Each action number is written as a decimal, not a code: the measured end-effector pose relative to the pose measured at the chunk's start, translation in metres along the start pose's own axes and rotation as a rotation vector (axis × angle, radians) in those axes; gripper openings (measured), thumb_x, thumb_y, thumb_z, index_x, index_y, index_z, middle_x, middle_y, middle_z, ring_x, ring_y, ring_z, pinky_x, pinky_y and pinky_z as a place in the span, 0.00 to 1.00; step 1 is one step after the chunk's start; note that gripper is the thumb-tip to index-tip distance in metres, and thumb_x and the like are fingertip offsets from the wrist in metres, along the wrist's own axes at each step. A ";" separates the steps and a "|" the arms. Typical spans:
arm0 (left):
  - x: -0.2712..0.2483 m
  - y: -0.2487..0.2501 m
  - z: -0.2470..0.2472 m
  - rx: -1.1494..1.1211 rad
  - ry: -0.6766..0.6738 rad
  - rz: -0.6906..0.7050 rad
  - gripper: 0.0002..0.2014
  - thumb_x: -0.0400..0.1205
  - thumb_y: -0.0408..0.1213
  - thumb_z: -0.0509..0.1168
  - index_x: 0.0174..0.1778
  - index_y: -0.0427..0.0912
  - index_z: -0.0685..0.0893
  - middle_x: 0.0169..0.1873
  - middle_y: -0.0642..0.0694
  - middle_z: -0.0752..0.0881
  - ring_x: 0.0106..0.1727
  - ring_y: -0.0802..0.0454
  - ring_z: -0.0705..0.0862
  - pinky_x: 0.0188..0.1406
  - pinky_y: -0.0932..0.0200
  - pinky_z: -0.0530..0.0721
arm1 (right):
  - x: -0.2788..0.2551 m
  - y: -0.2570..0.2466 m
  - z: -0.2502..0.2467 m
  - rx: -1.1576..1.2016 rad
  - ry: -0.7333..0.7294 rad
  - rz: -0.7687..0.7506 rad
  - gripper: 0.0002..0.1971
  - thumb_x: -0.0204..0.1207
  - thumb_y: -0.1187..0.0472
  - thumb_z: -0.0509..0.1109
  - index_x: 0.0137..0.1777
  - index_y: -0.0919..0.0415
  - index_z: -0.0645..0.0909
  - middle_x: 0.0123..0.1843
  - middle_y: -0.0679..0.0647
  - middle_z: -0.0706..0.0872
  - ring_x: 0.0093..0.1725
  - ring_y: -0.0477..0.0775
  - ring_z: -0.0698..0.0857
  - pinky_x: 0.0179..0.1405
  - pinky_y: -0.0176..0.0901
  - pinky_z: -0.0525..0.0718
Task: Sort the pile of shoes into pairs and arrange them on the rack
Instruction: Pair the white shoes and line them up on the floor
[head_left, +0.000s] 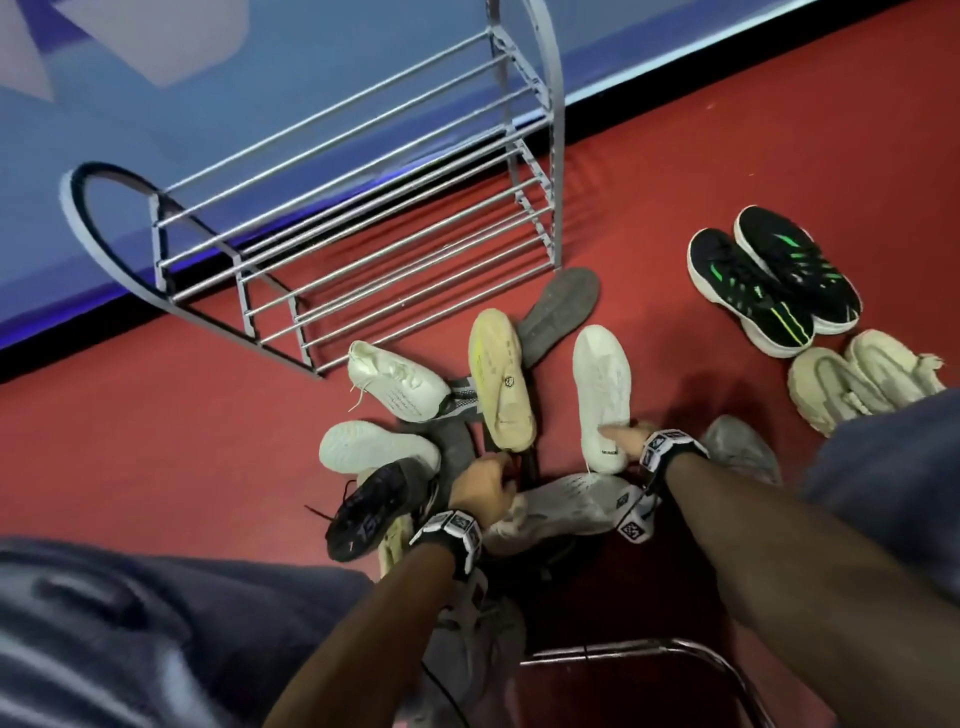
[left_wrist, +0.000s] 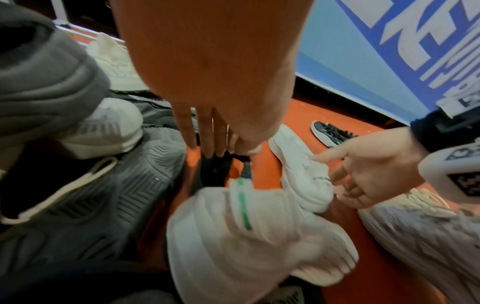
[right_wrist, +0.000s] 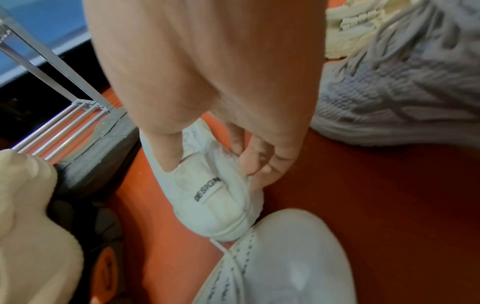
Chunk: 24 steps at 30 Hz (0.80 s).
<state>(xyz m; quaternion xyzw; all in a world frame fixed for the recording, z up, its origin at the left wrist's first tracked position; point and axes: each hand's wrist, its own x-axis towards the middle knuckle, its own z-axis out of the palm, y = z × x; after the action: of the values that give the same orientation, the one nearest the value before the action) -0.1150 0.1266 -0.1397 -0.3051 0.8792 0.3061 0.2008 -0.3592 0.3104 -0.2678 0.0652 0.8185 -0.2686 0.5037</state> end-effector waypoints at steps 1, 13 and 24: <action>0.001 -0.004 -0.006 0.004 0.085 -0.007 0.16 0.76 0.44 0.61 0.59 0.47 0.82 0.58 0.43 0.86 0.59 0.40 0.85 0.55 0.47 0.85 | -0.013 -0.010 0.000 -0.017 0.006 0.017 0.46 0.40 0.29 0.82 0.56 0.58 0.85 0.49 0.54 0.91 0.45 0.57 0.91 0.53 0.50 0.89; 0.028 -0.092 -0.086 0.179 -0.020 -0.269 0.23 0.79 0.38 0.67 0.71 0.41 0.75 0.67 0.37 0.83 0.67 0.34 0.83 0.64 0.42 0.82 | -0.121 -0.064 0.048 0.167 -0.094 -0.042 0.13 0.80 0.68 0.71 0.63 0.62 0.76 0.58 0.59 0.80 0.50 0.59 0.81 0.32 0.43 0.83; 0.041 -0.076 -0.060 0.729 0.024 -0.236 0.24 0.84 0.42 0.62 0.76 0.45 0.71 0.73 0.44 0.73 0.75 0.43 0.71 0.65 0.50 0.78 | -0.086 -0.057 0.047 -0.089 -0.069 -0.022 0.27 0.70 0.64 0.77 0.69 0.69 0.80 0.65 0.64 0.85 0.57 0.60 0.86 0.58 0.50 0.86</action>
<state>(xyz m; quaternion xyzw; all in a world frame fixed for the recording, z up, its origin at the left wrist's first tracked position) -0.1047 0.0220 -0.1497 -0.3164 0.8915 -0.0554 0.3194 -0.3019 0.2525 -0.1893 0.0244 0.8125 -0.2397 0.5309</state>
